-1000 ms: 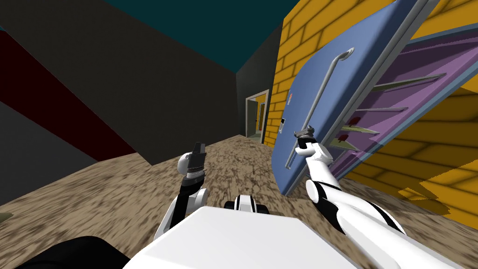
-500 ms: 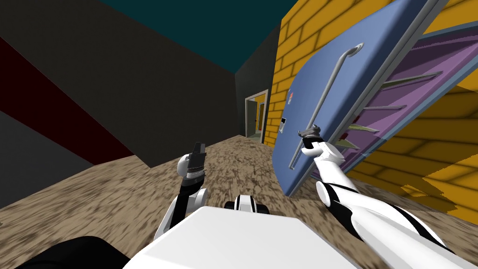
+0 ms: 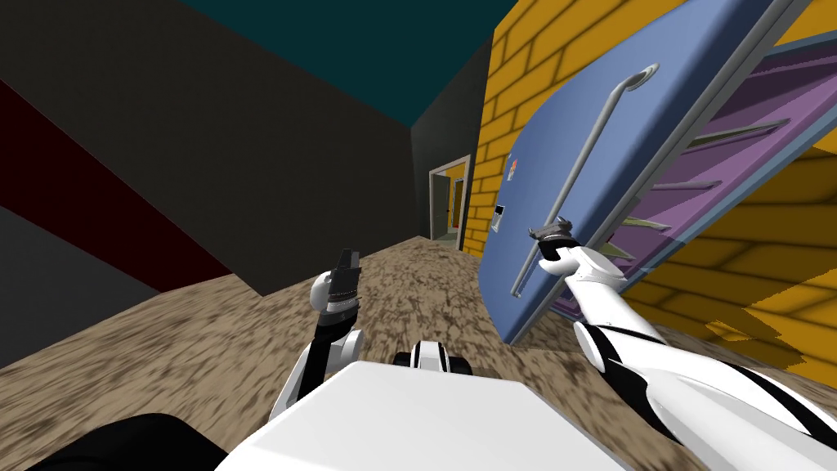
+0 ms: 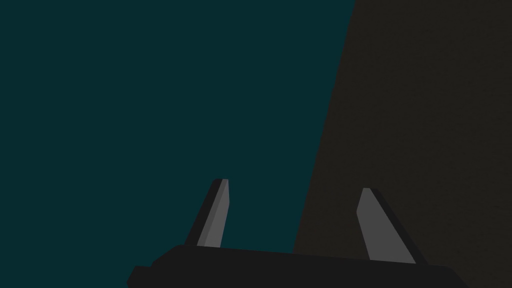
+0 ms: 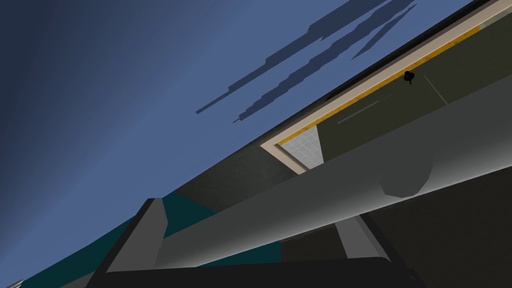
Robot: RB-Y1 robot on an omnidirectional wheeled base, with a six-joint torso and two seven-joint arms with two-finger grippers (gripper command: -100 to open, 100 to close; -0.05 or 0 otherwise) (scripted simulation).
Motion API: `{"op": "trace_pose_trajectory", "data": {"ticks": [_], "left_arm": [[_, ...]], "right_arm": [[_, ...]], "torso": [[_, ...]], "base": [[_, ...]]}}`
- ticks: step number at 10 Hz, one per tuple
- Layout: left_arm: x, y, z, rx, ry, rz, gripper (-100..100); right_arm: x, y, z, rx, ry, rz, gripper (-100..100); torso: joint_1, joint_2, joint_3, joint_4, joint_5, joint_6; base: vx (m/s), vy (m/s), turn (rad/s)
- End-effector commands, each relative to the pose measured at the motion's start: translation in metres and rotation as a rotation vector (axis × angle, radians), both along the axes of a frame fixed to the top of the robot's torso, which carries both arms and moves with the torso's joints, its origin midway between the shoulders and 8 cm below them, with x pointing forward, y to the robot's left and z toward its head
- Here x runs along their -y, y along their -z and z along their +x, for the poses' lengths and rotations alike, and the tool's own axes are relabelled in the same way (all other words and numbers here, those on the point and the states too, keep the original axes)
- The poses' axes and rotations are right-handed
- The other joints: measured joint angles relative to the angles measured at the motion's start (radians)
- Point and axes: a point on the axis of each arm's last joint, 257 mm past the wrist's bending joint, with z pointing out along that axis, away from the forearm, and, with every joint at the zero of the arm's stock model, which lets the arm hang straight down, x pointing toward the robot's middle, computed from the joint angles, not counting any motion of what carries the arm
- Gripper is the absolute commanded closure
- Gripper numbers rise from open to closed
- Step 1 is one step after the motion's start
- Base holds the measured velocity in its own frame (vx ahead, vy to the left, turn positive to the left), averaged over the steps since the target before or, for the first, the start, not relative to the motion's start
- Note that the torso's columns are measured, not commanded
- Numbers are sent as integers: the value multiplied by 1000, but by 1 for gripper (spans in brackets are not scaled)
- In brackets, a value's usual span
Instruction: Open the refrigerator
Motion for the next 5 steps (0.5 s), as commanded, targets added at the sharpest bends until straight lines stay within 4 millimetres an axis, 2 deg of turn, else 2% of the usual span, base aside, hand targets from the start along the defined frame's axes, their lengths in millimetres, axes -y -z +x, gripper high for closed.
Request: {"op": "trace_pose_trajectory", "data": {"ticks": [1, 2, 3, 4, 5], "left_arm": [[0, 0, 0, 0, 0, 0, 0], [0, 0, 0, 0, 0, 0, 0], [0, 0, 0, 0, 0, 0, 0], [0, 0, 0, 0, 0, 0, 0], [0, 0, 0, 0, 0, 0, 0]], "right_arm": [[12, -24, -6, 25, -1, -14, -100], [17, -19, -7, 17, -8, 4, -100], [23, -29, -12, 22, 2, -11, -100], [24, -30, -12, 23, 3, -12, -100], [24, -6, -11, -5, 5, 10, -100]], "torso": [[1, 0, 0, -1, 0, 1], [3, 0, 0, 0, 1, 0], [4, -1, -1, -1, 0, 1], [3, 0, 0, 0, 2, 1], [3, 1, 0, 1, 3, 0]], "base": [[17, 47, -14], [26, 64, -11], [20, 51, -12], [7, 17, 10], [-7, 2, -19]]}}
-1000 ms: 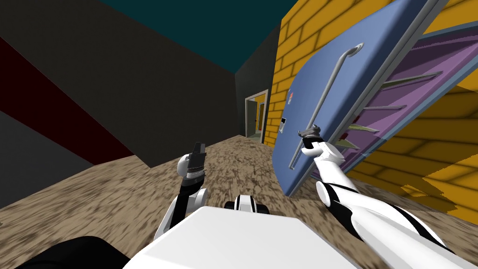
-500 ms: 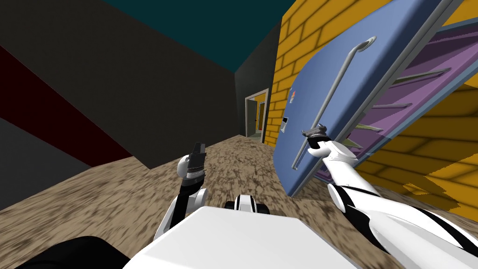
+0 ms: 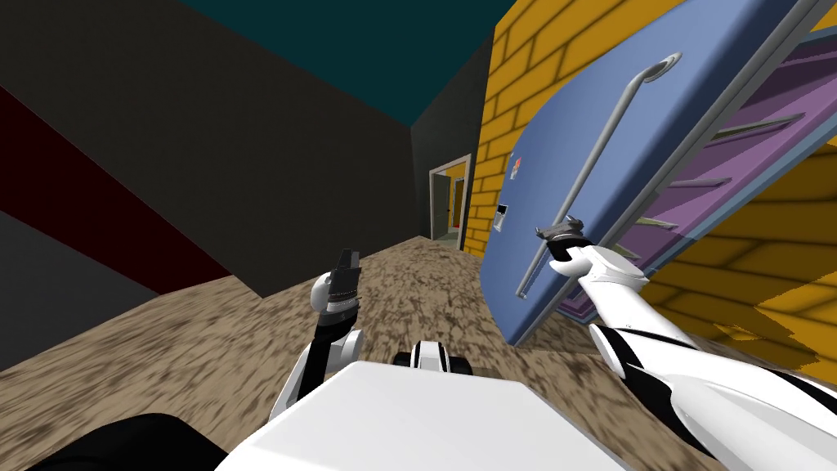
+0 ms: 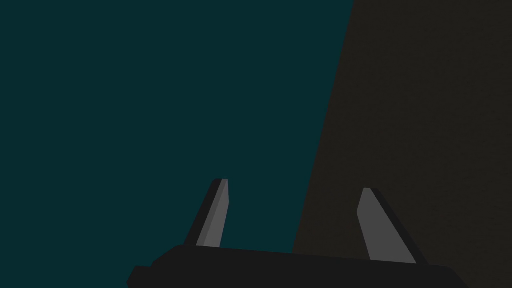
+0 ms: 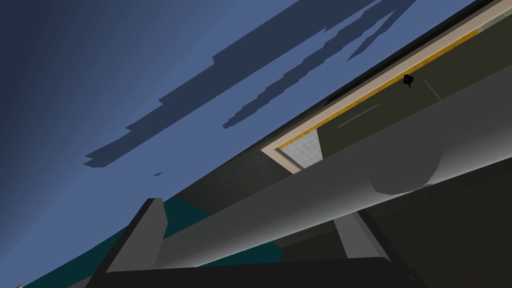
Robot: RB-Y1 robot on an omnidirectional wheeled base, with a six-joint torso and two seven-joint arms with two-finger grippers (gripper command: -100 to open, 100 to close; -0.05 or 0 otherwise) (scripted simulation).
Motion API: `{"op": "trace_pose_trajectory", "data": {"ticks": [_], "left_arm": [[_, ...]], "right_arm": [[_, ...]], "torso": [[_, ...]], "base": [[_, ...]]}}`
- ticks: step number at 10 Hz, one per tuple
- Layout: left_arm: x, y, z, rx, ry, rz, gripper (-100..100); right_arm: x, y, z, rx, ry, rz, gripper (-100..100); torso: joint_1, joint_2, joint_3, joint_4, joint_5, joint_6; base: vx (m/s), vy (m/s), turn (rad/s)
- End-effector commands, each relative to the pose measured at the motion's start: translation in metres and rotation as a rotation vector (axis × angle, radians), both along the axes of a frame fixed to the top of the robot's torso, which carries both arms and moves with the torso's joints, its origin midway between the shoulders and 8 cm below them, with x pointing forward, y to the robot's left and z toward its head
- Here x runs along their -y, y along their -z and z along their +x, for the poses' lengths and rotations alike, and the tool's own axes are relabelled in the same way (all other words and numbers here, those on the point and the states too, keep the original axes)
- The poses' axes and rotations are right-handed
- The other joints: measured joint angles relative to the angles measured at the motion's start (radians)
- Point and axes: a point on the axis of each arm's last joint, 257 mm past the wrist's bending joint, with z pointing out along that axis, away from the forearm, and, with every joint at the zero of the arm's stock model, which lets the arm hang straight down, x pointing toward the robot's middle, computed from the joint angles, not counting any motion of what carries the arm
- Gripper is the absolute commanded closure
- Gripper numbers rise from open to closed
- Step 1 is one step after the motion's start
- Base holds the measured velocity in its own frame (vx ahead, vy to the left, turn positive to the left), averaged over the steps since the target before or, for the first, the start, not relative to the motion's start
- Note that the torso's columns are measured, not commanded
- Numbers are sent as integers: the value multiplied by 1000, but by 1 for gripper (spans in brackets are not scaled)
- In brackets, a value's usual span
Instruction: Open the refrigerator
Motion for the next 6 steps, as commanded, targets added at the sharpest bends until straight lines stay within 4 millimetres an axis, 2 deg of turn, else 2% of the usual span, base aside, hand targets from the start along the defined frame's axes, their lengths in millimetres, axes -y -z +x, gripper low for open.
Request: {"op": "trace_pose_trajectory", "data": {"ticks": [1, 3, 6], "left_arm": [[0, 0, 0, 0, 0, 0, 0], [0, 0, 0, 0, 0, 0, 0], [0, 0, 0, 0, 0, 0, 0]], "right_arm": [[1, 4, 0, -4, 2, 6, 0], [2, 9, -1, -9, 4, 12, 0], [2, 11, -1, -10, 5, 18, 0]], "torso": [[0, 1, 2, -3, -5, 3], [-5, 3, 5, -6, -12, 7], [-8, 4, 6, -7, -15, 9]], "base": [[-9, 1, -20], [0, 0, 0], [0, 0, 0]]}}
